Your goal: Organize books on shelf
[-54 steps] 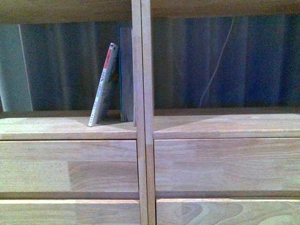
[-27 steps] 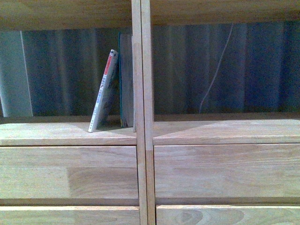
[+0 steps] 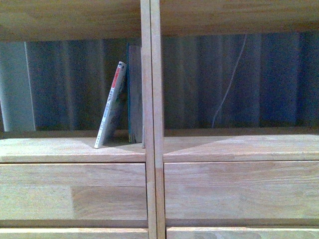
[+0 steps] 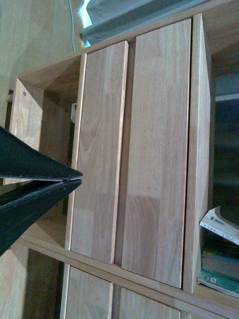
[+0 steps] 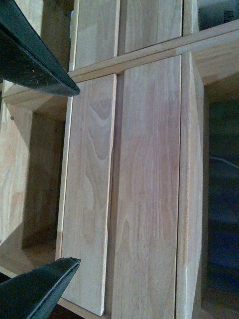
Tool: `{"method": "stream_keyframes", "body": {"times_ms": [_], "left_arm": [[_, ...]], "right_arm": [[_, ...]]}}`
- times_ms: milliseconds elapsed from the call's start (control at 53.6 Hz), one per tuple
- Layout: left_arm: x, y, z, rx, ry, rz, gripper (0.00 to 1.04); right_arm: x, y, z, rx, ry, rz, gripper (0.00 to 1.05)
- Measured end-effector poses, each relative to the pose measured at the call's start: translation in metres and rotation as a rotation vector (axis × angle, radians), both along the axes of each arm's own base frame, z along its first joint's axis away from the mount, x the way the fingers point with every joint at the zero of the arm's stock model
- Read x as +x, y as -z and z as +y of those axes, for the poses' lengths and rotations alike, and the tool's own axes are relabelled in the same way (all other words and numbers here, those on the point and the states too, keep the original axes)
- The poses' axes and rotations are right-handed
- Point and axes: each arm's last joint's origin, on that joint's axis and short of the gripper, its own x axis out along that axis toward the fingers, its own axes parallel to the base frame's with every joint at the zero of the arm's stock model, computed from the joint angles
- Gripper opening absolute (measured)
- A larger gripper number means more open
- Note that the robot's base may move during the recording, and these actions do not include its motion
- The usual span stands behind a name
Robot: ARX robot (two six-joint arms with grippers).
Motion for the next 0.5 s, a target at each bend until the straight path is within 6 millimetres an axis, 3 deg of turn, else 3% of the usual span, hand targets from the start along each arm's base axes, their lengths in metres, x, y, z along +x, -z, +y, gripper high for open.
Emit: {"method": "stream_keyframes", "body": {"times_ms": [504], "left_arm": [[0.0000,0.0000,0.0000,0.000,0.000,0.000,0.95]], "right_arm": [[0.0000,0.0000,0.0000,0.000,0.000,0.000,0.98]]}}
